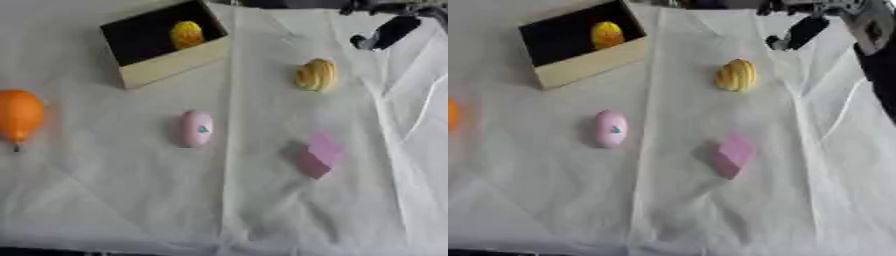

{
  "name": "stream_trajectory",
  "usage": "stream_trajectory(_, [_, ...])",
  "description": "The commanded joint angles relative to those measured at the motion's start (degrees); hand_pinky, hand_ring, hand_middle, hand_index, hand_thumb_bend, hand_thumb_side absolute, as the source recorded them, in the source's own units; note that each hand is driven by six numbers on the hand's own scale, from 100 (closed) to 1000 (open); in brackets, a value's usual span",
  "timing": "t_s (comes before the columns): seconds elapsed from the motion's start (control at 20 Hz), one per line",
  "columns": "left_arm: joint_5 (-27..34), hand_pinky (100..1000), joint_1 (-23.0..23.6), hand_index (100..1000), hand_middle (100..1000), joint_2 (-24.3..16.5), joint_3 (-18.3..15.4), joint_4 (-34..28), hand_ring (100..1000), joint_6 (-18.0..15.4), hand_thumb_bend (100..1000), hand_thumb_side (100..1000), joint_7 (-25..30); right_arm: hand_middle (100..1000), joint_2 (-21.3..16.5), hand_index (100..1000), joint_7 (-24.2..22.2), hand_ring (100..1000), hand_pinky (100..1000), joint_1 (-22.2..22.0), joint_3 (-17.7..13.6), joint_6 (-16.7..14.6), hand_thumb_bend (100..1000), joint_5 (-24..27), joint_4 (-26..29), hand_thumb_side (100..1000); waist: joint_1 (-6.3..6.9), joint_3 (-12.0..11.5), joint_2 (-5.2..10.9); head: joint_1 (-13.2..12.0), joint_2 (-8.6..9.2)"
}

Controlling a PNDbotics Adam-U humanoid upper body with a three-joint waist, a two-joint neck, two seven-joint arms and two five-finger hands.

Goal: Pick up objects on the table and place them in the box.

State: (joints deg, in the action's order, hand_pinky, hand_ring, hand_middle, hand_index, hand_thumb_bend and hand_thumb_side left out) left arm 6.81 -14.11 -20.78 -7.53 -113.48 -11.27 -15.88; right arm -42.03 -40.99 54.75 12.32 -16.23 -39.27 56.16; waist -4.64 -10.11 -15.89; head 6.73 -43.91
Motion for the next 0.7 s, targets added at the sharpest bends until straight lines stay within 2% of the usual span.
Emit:
stream_trajectory(0.05, [0.10,800,-0.53,843,755,-1.61,0.09,-1.12,757,0.01,100,603,0.22,887,-3.13,948,-0.48,973,880,-0.26,-0.18,-0.21,109,2.36,2.71,261,-0.54,-0.03,1.04,-0.02,-0.20])
stream_trajectory(0.2, [0.13,800,-0.58,843,753,-1.63,0.10,-1.12,756,0.01,100,603,0.25,881,-4.03,947,-1.05,967,879,-1.85,0.09,0.01,133,3.86,5.12,262,-0.61,-0.04,0.96,0.04,-0.20])
stream_trajectory(0.25, [0.15,800,-0.58,843,753,-1.62,0.11,-1.12,756,0.01,100,604,0.26,884,-4.22,950,-1.18,967,878,-2.33,0.25,0.12,219,4.02,5.89,227,-0.64,-0.02,0.93,0.08,-0.20])
stream_trajectory(0.3, [0.17,800,-0.59,843,753,-1.58,0.14,-1.12,757,0.02,100,606,0.29,881,-4.30,950,-1.30,967,878,-2.72,0.50,0.21,167,3.99,6.48,257,-0.65,-0.01,0.91,0.10,-0.20])
stream_trajectory(0.4, [0.24,800,-0.61,843,753,-1.47,0.21,-1.12,757,0.05,100,607,0.37,876,-4.19,955,-1.27,965,877,-3.33,1.01,0.33,217,3.48,7.27,252,-0.65,-0.03,0.87,0.23,-0.20])
stream_trajectory(0.45, [0.26,800,-0.62,843,753,-1.40,0.21,-1.12,757,0.06,100,607,0.40,872,-4.01,953,-1.00,962,875,-3.56,1.20,0.46,230,2.92,7.43,263,-0.64,-0.06,0.86,0.29,-0.20])
stream_trajectory(0.5, [0.29,801,-0.60,843,754,-1.35,0.21,-1.12,757,0.08,100,608,0.40,868,-3.82,952,-0.32,954,869,-3.68,1.27,0.83,296,1.95,7.45,260,-0.62,-0.09,0.85,0.33,-0.20])
stream_trajectory(0.7, [0.42,801,-0.53,843,754,-1.09,0.27,-1.12,757,0.15,100,612,0.49,872,-1.97,953,4.19,953,867,-3.58,1.42,2.32,294,-2.73,5.83,240,-0.51,-0.28,0.74,0.57,-0.20])
